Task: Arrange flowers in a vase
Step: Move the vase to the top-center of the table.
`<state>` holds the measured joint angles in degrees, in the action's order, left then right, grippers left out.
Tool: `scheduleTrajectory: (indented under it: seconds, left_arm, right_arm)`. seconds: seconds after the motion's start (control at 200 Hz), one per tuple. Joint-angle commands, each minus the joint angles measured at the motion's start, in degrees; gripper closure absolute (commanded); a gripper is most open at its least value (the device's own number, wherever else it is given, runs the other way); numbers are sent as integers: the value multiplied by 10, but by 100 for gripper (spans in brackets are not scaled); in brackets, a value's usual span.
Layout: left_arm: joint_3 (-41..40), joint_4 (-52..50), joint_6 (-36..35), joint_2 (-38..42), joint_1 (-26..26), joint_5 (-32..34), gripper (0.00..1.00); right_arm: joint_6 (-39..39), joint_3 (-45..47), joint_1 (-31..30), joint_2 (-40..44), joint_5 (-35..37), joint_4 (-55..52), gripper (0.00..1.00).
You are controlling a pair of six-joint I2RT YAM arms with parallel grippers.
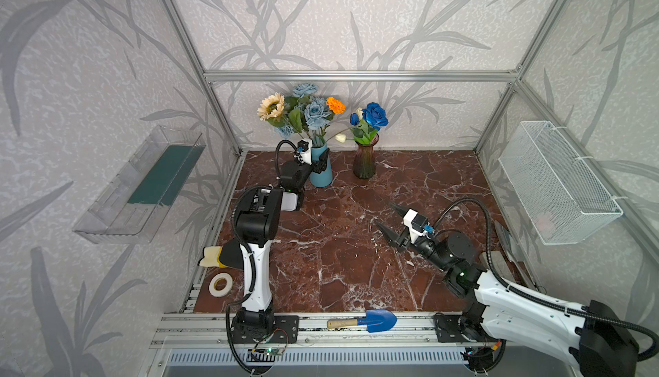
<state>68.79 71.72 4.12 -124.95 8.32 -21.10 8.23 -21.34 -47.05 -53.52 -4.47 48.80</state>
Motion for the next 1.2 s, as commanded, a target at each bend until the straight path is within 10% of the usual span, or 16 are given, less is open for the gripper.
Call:
scheduleTrajectory:
  seconds: [0.0, 0.065, 0.345, 0.92, 1.195]
  left_arm:
    - [-3, 74, 11, 0, -2, -8, 41]
    - [-7, 79, 9, 0, -1, -9, 20]
    - [-34, 88, -2, 10, -3, 3, 1]
    - [-135, 95, -26, 93, -6, -4, 1]
    - [-233, 95, -33, 168, -2, 42, 1]
  right_arm:
    - [1, -11, -3, -4, 1, 12, 33]
    - [0, -12, -3, -4, -2, 12, 33]
    - [0, -11, -3, 4, -4, 9, 33]
    - [6, -5, -3, 11, 1, 5, 29]
    - [13, -6, -3, -4, 26, 21, 3]
